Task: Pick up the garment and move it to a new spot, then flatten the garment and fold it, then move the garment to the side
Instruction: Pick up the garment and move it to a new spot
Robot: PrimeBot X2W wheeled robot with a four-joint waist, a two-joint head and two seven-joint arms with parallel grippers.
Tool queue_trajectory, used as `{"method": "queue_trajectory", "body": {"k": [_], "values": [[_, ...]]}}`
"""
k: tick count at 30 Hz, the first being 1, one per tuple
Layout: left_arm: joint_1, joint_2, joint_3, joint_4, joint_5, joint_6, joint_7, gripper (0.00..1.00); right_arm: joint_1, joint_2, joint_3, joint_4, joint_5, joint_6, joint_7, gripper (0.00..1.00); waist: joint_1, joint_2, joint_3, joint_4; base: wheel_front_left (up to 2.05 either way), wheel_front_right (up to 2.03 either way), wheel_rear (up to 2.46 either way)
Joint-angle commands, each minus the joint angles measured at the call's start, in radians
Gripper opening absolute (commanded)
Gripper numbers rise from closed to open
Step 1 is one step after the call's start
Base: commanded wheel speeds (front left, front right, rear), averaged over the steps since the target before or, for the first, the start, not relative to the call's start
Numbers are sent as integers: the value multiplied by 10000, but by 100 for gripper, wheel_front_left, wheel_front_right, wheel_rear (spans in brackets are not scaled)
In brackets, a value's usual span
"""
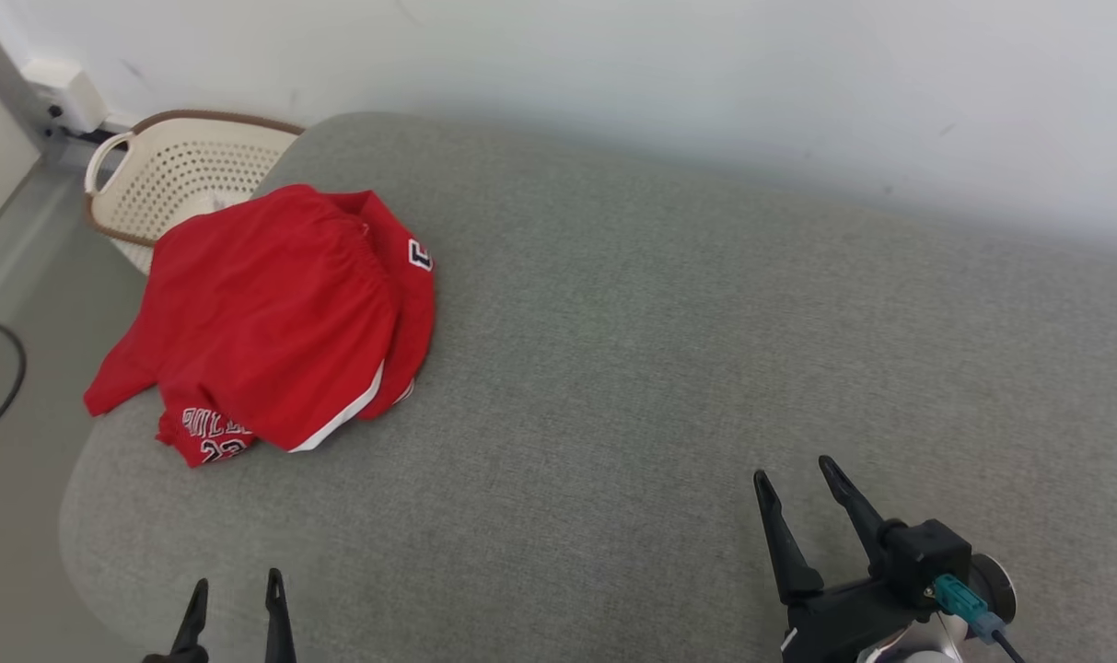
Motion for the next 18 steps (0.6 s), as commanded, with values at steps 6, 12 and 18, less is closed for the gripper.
{"method": "queue_trajectory", "body": {"k": [6, 12, 18], "values": [[-243, -17, 440, 91, -476, -418, -39, 100, -203, -116, 43, -161, 123, 7, -10, 100, 0, 0, 427, 7, 0, 0, 0], [-1152, 14, 1068, 659, -665, -1175, -28, 100, -369, -304, -7, -296, 209, 7, -10, 100, 0, 0, 931, -418, 0, 0, 0], [-2284, 352, 1523, 1319, -373, -1674, -28, 100, -546, -495, -79, -421, 220, 7, -10, 100, 0, 0, 1400, -746, 0, 0, 0]]}}
